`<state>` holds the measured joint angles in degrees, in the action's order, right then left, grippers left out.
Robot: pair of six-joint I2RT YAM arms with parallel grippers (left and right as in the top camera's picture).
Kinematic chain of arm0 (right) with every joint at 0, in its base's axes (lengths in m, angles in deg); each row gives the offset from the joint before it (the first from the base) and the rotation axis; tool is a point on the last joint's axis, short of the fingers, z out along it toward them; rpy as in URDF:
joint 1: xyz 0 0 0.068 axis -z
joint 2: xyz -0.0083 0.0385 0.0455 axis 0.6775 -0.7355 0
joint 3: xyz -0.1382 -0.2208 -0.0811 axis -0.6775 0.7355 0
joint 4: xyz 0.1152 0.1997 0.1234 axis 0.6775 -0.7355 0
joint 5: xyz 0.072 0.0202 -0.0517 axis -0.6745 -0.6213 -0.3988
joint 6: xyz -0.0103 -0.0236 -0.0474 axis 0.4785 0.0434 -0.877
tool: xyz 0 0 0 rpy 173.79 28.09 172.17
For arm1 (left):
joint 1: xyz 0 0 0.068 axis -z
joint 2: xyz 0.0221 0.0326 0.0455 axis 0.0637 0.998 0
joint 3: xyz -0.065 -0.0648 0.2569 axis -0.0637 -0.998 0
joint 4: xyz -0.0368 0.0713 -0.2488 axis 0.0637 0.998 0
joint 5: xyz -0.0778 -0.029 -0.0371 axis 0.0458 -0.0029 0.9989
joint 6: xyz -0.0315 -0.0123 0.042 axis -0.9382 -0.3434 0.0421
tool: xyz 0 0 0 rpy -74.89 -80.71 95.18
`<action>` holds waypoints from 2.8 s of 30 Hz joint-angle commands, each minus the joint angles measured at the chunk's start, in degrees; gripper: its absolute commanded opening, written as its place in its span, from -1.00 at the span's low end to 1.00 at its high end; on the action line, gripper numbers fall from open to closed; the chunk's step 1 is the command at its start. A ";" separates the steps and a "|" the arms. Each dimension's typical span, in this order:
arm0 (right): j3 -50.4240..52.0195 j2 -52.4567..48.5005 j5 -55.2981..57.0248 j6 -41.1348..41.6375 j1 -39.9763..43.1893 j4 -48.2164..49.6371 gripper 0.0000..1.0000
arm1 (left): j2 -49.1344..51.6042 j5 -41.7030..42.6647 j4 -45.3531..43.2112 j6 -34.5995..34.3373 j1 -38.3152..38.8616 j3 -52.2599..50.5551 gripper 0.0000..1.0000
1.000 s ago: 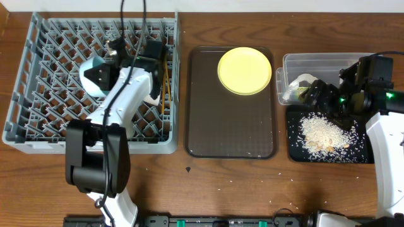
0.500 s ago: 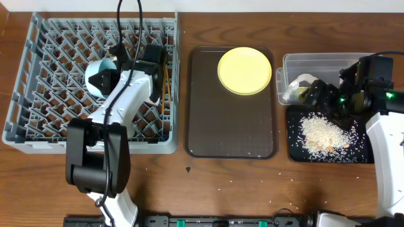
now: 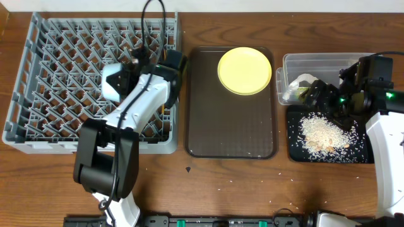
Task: Sort waste into correct bins and load items into the dishwasher
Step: 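Carry the blue bowl into the rack and release it upright-tilted, then reach the left gripper to the yellow plate and grasp its edge, then slide the yellow plate across the brown tray toward the rack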
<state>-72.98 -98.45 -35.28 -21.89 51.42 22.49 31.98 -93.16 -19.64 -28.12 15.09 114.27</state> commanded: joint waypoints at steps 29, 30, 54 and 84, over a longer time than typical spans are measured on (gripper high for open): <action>-0.52 0.52 -0.42 0.26 -0.59 -0.04 0.99 | -8.48 74.27 -23.71 0.72 8.98 0.61 0.27; -0.52 0.52 -0.42 0.26 -0.59 -0.04 0.99 | -6.84 74.86 -24.35 0.15 8.98 0.85 0.28; -0.52 0.52 -0.44 0.26 -0.59 -0.52 0.98 | 12.31 79.10 -37.40 -2.36 14.82 1.68 -0.04; -0.52 0.52 -0.44 0.26 -1.31 -0.72 0.99 | 11.08 86.97 -24.41 -15.87 8.90 -1.03 0.04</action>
<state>-72.98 -98.45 -35.45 -21.89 50.96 21.79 40.11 -11.85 -42.76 -42.48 23.59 113.99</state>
